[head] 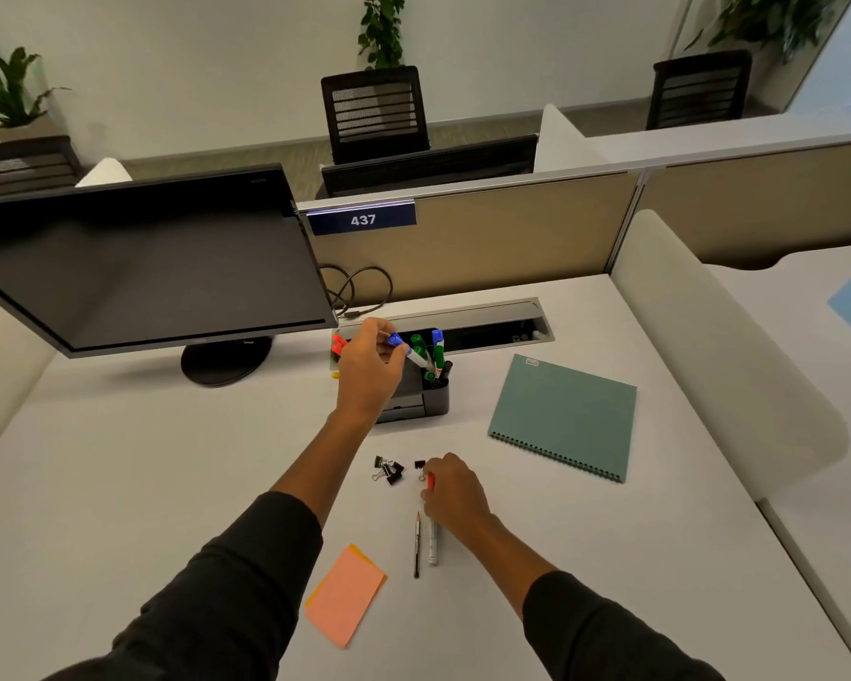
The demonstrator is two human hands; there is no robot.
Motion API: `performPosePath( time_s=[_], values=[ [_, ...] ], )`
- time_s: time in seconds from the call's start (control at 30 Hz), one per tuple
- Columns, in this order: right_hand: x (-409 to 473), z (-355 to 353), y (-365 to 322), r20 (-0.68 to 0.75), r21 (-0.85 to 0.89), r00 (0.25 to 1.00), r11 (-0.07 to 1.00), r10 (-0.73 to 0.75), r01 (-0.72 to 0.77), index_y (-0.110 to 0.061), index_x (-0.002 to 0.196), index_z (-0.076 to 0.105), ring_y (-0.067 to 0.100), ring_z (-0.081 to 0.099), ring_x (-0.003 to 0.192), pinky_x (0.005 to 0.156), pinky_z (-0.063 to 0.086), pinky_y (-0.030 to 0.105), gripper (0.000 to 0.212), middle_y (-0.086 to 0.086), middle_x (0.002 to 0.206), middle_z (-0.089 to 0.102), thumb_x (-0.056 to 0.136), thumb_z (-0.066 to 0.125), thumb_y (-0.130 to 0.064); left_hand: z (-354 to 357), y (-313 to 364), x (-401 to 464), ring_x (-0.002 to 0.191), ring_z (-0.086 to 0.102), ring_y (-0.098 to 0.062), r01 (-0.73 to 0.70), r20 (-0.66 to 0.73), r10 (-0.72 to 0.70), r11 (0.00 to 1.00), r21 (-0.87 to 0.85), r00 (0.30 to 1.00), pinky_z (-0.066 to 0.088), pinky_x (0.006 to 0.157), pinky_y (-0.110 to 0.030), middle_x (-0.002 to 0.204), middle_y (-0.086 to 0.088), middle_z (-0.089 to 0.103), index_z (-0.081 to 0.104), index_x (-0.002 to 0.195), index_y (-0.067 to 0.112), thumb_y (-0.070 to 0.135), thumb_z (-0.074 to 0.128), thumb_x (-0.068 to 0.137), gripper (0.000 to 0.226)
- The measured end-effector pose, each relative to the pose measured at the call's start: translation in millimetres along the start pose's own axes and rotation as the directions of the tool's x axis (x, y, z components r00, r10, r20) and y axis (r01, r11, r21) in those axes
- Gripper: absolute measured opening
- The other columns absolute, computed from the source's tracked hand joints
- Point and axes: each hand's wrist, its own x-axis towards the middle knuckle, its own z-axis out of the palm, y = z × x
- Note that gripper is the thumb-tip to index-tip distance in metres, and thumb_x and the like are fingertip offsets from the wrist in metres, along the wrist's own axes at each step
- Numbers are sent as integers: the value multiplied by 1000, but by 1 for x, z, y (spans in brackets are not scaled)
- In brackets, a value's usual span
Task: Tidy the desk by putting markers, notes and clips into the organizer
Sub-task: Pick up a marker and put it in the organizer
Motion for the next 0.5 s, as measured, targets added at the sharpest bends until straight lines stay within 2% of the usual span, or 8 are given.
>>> performPosePath(
  time_s=[0.13,0.23,0.3,0.4,0.5],
  values=[
    [1,-3,4,-36,-24,999,999,23,-24,-14,113,67,22,63,96,74,44,20,25,5,111,60,88,71,-12,11,-9,-1,87,71,-10,19,49,-19,1000,18,999,61,78,-22,97,-1,70,62,110,12,10,77,88,27],
    [1,-5,7,-67,-28,997,999,43,-45,-13,106,69,17,57,82,71,47,22,20,6,105,63,86,72,-11,18,-13,-2,89,70,-11,21,78,-24,999,35,997,60,82,-22,101,-5,72,64,111,9,9,76,89,25],
    [1,-6,9,-80,-26,995,998,63,-65,-13,102,70,15,53,77,66,44,20,18,5,100,64,85,72,-11,22,-15,-1,91,70,-12,23,83,-25,999,29,996,60,83,-20,103,-6,73,65,112,8,8,75,90,24],
    [1,-7,10,-91,-15,992,996,84,-85,-14,101,71,14,54,75,58,37,14,17,2,97,64,84,73,-11,25,-16,4,93,70,-11,9,70,-12,999,34,997,54,80,-10,104,-6,73,67,114,7,8,72,92,23],
    [2,-8,9,-84,-15,993,996,84,-86,-14,99,70,14,54,75,56,34,13,16,1,95,63,84,71,-9,27,-18,12,95,70,-14,-16,69,11,998,66,998,52,81,-10,105,-8,75,69,116,5,10,70,94,23]
  ],
)
